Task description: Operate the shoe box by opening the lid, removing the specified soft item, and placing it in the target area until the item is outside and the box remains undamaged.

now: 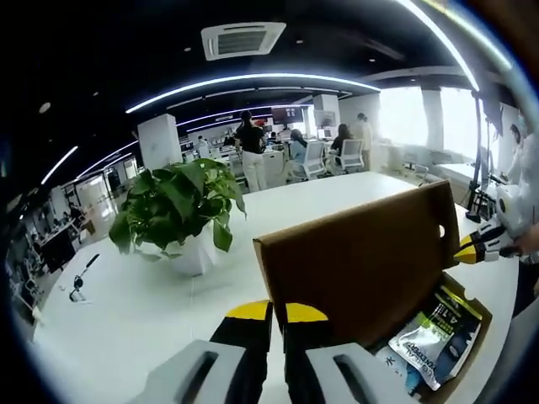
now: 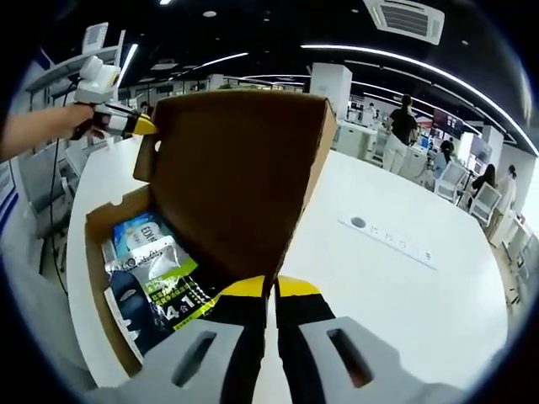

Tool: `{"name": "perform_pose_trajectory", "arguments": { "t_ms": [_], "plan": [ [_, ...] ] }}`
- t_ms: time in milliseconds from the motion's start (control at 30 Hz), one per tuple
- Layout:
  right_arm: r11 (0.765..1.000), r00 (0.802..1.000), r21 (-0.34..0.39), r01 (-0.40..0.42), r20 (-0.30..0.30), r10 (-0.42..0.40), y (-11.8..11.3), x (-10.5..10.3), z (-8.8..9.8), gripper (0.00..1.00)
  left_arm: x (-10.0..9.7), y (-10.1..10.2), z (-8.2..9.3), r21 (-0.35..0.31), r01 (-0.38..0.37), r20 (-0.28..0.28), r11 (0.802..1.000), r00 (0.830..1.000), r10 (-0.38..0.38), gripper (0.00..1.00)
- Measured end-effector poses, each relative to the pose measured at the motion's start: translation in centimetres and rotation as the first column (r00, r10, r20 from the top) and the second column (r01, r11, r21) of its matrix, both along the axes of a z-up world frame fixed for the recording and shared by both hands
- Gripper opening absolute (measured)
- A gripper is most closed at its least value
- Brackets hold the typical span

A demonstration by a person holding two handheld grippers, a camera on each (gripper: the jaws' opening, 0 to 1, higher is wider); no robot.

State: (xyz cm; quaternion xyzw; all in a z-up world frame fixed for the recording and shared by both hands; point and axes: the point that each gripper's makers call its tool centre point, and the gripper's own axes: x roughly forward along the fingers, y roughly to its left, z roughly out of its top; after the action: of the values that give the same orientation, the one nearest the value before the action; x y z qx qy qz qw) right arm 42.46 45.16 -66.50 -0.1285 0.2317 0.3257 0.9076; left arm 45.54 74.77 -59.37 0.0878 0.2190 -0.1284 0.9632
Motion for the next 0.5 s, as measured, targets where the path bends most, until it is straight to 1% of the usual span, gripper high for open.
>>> {"name": "perform_pose_trajectory", "arguments": {
  "t_ms": [100,167,233,300,367,500],
  "plan": [
    [1.0,1.0,0.0,0.0,0.0,0.0,0.0,0.1,0.0,0.01,0.3,0.0,-0.2,0.006,0.002,0.003,1.0,1.0,-0.002,0.04],
    [1.0,1.0,-0.004,-0.002,0.007,0.002,0.1,0.3,0.0,0.01,0.4,-0.1,-0.9,0.027,0.013,-0.01,1.0,1.0,-0.013,0.06],
    [1.0,1.0,-0.005,-0.002,0.012,0.002,0.1,0.4,0.0,0.01,0.3,-0.3,-1.4,0.026,0.016,-0.015,1.0,1.0,-0.016,0.09],
    [1.0,1.0,-0.007,-0.003,0.013,0.003,0.1,0.5,0.0,0.01,0.1,-0.3,-1.8,0.021,0.009,-0.017,1.0,1.0,-0.009,0.1],
    [1.0,1.0,-0.006,-0.003,0.015,0.003,0.1,0.6,0.1,0.01,-0.4,-0.2,-2.7,0.012,0.003,-0.047,1.0,0.999,-0.002,0.09],
    [1.0,1.0,-0.006,-0.002,0.014,0.002,0.2,0.8,0.1,0.01,-1.2,-0.1,-3.8,0.019,0.003,-0.07,1.0,0.998,-0.001,0.07]
  ]
}}
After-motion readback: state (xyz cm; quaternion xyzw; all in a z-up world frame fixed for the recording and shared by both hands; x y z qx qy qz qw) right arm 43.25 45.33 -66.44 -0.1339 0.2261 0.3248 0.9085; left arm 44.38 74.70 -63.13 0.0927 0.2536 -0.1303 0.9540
